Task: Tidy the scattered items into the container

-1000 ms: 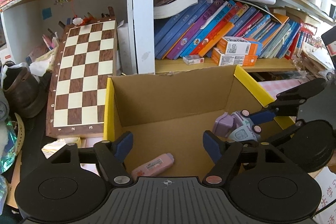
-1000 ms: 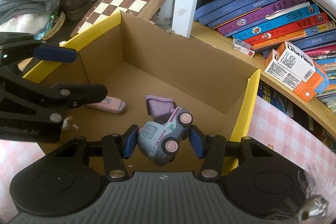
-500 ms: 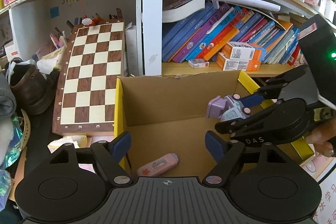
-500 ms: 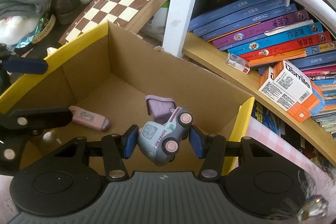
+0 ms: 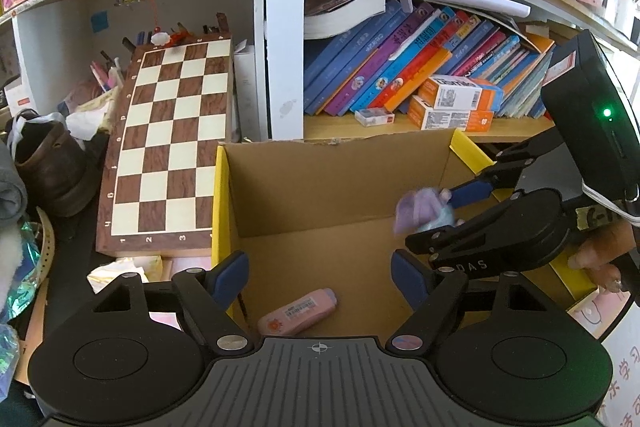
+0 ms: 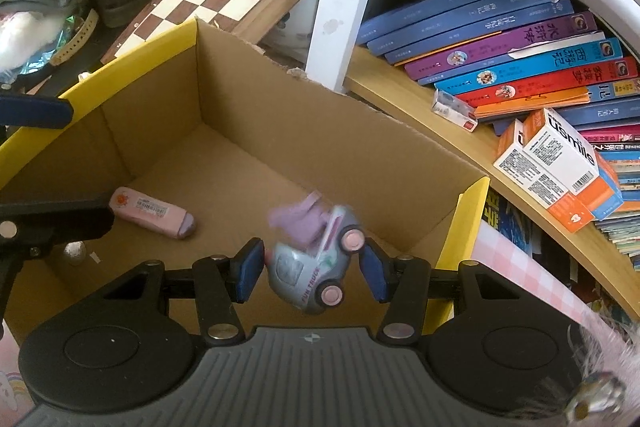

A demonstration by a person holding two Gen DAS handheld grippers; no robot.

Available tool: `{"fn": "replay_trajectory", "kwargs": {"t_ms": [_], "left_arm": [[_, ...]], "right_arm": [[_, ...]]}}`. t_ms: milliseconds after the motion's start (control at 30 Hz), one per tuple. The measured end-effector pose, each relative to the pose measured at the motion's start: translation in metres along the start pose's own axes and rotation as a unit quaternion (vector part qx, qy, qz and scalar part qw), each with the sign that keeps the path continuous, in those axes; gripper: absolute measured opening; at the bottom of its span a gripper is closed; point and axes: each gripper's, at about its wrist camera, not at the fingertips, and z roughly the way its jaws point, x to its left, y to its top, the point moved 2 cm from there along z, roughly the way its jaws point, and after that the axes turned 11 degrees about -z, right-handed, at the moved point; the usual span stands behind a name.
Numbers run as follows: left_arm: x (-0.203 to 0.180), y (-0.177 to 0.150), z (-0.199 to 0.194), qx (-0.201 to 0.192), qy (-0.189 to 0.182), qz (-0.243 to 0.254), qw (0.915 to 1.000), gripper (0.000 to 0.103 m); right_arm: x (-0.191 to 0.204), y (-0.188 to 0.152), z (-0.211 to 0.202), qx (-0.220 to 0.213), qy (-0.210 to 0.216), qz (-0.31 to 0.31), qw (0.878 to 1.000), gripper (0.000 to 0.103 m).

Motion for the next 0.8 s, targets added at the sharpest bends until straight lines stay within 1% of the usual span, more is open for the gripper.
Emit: {"fn": "replay_trajectory", "kwargs": {"t_ms": [367,800], "left_arm": [[-0.003,0.001,-0.009,-0.009,0.001,0.003,1.0,0.081],[-0.014,0.0,-0.041,-0.029,-0.003,0.013,0.9995,0.082]], "right_arm": [[0.001,0.001,-0.016,-0.015,-0.006,0.005,1.0,0.053],[0.007,-0.008,-0.066,-0.048,-0.024,0.025,0.998,0.054]]}}
